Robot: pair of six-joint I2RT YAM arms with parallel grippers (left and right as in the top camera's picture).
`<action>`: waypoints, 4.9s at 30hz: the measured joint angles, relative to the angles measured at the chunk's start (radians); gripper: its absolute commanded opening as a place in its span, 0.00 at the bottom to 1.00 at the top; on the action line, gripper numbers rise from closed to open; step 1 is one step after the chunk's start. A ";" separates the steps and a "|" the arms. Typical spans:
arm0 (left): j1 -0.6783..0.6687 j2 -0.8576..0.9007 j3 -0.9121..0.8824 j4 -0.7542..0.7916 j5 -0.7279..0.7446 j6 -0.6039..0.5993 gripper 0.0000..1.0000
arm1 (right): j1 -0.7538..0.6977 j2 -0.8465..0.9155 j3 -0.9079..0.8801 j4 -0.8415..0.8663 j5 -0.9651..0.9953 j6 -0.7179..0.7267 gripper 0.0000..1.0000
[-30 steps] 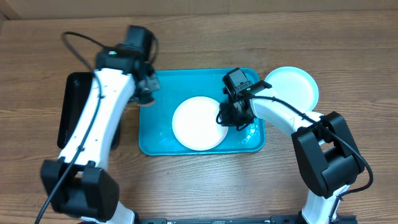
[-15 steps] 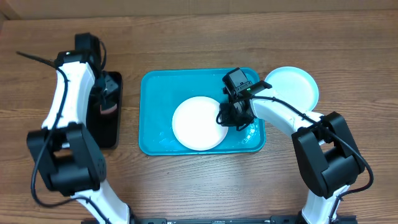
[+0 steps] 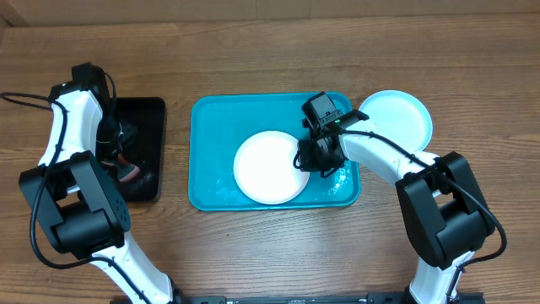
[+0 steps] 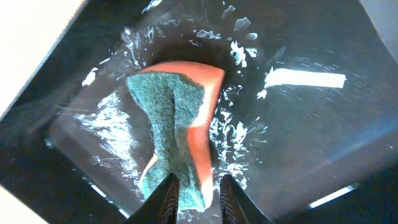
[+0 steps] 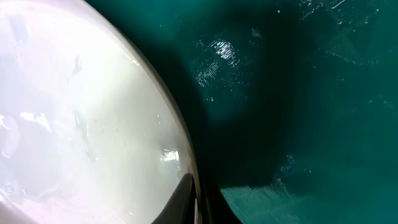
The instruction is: Clean dirty plates on tray and stack at the side
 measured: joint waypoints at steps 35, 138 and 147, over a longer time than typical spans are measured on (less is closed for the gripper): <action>0.000 -0.355 0.190 -0.209 0.204 0.173 1.00 | 0.147 -0.308 0.303 -0.428 0.682 -0.002 0.04; 0.000 -0.352 0.190 -0.209 0.204 0.173 1.00 | -0.562 -0.880 -0.048 -0.706 -0.109 -0.049 1.00; 0.000 -0.352 0.190 -0.209 0.204 0.173 1.00 | -0.562 -0.880 -0.048 -0.706 -0.107 -0.048 1.00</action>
